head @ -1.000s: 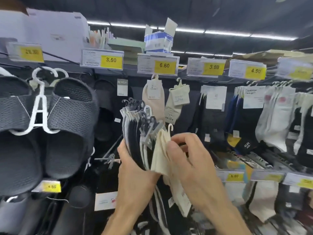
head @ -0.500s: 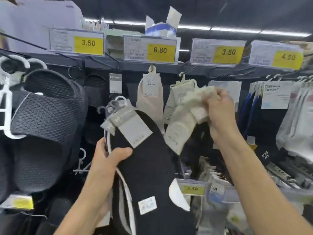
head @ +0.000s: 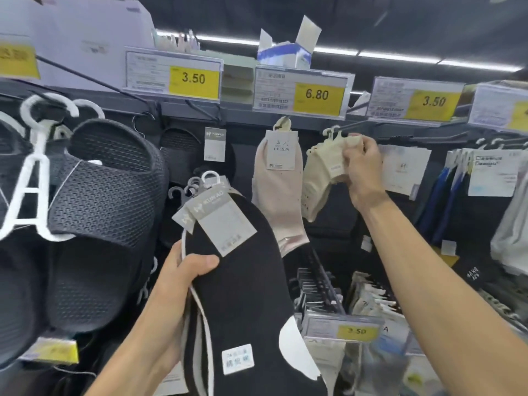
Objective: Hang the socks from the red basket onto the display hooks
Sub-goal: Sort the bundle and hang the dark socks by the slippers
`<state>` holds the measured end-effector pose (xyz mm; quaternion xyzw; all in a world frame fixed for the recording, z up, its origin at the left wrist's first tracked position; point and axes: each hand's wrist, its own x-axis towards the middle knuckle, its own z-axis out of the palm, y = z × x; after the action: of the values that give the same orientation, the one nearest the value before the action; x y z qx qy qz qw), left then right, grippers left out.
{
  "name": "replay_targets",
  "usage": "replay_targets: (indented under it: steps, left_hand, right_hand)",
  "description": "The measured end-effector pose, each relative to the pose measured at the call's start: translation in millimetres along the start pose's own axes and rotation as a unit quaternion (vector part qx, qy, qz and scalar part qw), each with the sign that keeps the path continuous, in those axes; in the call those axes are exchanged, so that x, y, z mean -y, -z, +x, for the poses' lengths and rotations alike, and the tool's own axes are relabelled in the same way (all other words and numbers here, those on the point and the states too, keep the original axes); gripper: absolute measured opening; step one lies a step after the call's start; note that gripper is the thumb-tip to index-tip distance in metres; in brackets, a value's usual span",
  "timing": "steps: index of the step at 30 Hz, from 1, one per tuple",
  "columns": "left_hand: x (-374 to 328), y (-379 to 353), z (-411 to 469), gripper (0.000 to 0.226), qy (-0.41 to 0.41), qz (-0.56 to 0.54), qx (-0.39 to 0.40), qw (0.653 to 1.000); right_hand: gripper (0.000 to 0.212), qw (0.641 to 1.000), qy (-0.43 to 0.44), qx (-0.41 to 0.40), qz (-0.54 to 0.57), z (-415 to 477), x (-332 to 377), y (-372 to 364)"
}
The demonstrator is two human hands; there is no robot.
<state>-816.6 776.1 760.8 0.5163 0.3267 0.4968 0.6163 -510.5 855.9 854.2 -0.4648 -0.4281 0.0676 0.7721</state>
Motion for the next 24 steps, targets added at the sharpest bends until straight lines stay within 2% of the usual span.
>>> replay_targets:
  steps: [5, 6, 8, 9, 10, 11, 13, 14, 18, 19, 21, 23, 24]
  left_hand:
    - [1, 12, 8, 0.034, -0.010, -0.036, 0.004, 0.999]
    - [2, 14, 9, 0.031, -0.014, -0.053, 0.008, 0.998]
    - [6, 22, 6, 0.029, -0.032, -0.077, 0.016, 0.996]
    - [12, 27, 7, 0.024, -0.046, -0.090, 0.030, 0.994]
    - [19, 31, 8, 0.029, -0.051, -0.108, 0.053, 0.991]
    - [26, 35, 7, 0.047, -0.054, -0.120, 0.073, 0.989]
    - [38, 42, 13, 0.069, -0.062, -0.111, 0.090, 0.988]
    - [40, 44, 15, 0.071, -0.069, -0.110, 0.090, 0.987]
    - [37, 44, 8, 0.073, -0.079, -0.095, 0.091, 0.988]
    - [32, 41, 4, 0.071, -0.084, -0.085, 0.094, 0.988]
    - [19, 35, 3, 0.052, -0.101, -0.052, 0.083, 0.990]
    - [25, 46, -2, 0.037, -0.188, -0.016, 0.180, 0.965]
    - [21, 46, -3, 0.036, -0.193, -0.035, 0.203, 0.959]
  right_hand:
    - [0.031, 0.995, -0.056, 0.004, -0.087, -35, 0, 9]
    - [0.036, 0.991, -0.030, -0.017, -0.133, -54, 6, 13]
    - [0.039, 0.977, 0.086, -0.044, -0.190, -108, 20, 19]
    - [0.034, 0.972, 0.144, -0.024, -0.185, -140, 27, 17]
    - [0.028, 0.968, 0.174, 0.022, -0.180, -173, 32, 14]
    - [0.027, 0.965, 0.175, 0.081, -0.178, -203, 38, 7]
    - [0.044, 0.953, 0.141, 0.175, -0.200, -243, 46, -9]
    - [0.052, 0.949, 0.128, 0.192, -0.216, -253, 47, -16]
    - [0.067, 0.962, 0.029, 0.188, -0.193, -250, 46, -21]
    - [0.068, 0.963, 0.006, 0.196, -0.184, -246, 46, -19]
    - [0.067, 0.960, -0.012, 0.219, -0.175, -241, 44, -15]
    - [0.063, 0.956, -0.010, 0.235, -0.172, -239, 46, -13]
    - [0.061, 0.956, -0.005, 0.238, -0.172, -239, 47, -12]
